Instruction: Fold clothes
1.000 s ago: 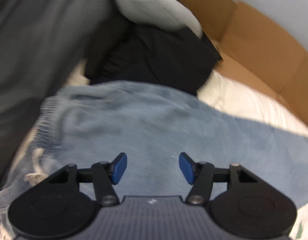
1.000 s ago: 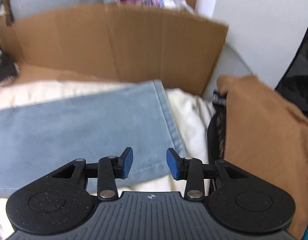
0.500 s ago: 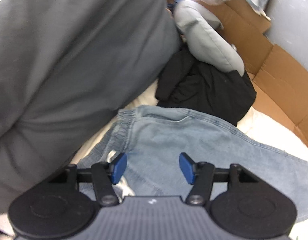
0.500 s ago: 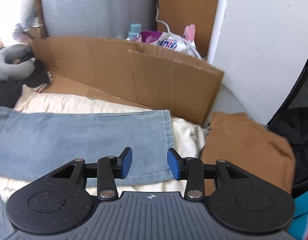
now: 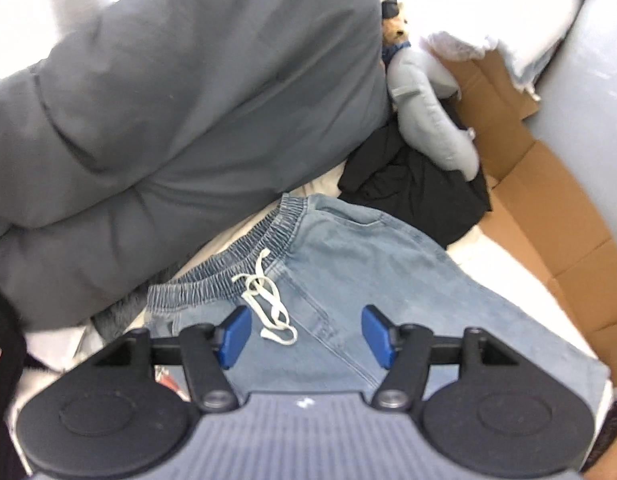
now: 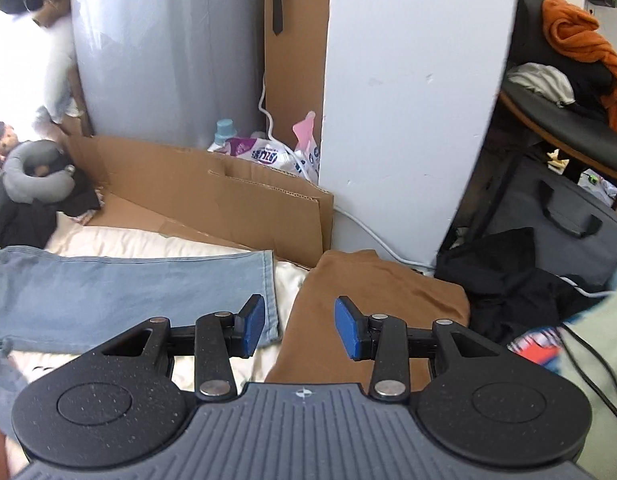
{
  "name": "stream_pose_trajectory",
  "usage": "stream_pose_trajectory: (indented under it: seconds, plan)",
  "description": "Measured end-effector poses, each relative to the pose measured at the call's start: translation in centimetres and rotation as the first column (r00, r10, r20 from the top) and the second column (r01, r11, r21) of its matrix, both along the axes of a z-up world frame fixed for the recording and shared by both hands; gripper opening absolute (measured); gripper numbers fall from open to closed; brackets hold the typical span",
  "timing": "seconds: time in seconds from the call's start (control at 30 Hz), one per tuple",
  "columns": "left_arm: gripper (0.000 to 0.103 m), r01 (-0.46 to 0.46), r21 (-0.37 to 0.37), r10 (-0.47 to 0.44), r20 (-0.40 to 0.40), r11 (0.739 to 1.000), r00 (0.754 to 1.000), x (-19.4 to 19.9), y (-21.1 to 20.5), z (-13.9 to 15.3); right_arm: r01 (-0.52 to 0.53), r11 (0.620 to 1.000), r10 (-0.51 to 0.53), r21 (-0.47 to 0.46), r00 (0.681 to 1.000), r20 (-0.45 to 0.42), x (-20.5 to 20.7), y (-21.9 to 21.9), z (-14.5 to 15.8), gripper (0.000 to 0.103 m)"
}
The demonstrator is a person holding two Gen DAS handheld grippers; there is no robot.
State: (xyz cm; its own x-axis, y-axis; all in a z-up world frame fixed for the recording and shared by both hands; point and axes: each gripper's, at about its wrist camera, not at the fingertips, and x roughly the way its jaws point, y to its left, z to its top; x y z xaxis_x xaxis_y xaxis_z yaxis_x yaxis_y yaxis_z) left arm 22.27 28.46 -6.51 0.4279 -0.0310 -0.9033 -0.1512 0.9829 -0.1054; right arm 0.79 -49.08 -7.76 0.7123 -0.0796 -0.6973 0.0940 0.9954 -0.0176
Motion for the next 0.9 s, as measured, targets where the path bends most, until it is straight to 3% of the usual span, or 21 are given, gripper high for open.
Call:
stream_pose_trajectory:
  seconds: [0.13, 0.27, 0.37, 0.5, 0.67, 0.8, 0.9]
  plan:
    - [0.067, 0.024, -0.043, -0.024, 0.015, 0.999, 1.0, -2.2, 0.5, 2.0, 0.047, 0.998, -0.048, 0.051, 0.999, 0.021, -4.9, -0.5, 1.8, 0.046]
    - [0.067, 0.073, 0.003, -0.073, -0.003, 0.997, 0.997, -4.2, 0.7, 2.8, 0.111, 0.989, -0.114, 0.092, 0.993, 0.027, -9.8, -0.2, 2.4, 0.046]
    - [0.068, 0.064, -0.055, -0.064, 0.011, 0.996, 0.998, -5.9, 1.7, 3.3, 0.163, 0.98, -0.166, 0.114, 0.986, 0.021, -13.1, 0.5, 2.7, 0.046]
    - [0.069, 0.086, -0.067, -0.083, 0.034, 0.994, 0.996, -8.3, 2.6, 3.5, 0.197, 0.971, -0.201, 0.134, 0.98, 0.015, -16.8, 1.6, 3.0, 0.047]
    - [0.07, 0.074, -0.089, -0.074, -0.001, 0.993, 0.997, -10.0, 4.2, 1.9, 0.186, 0.97, -0.187, 0.156, 0.982, -0.009, -19.5, 3.4, 1.5, 0.049]
    - [0.07, 0.052, -0.093, -0.054, -0.012, 0.994, 0.998, -11.2, 5.4, 0.3, 0.171, 0.966, -0.167, 0.195, 0.985, -0.037, -20.6, 5.2, -1.4, 0.049]
    - [0.07, 0.097, -0.082, -0.1, -0.028, 0.992, 0.995, -11.6, 5.5, -1.3, 0.153, 0.959, -0.143, 0.237, 0.988, -0.06, -20.7, 6.6, -3.9, 0.049]
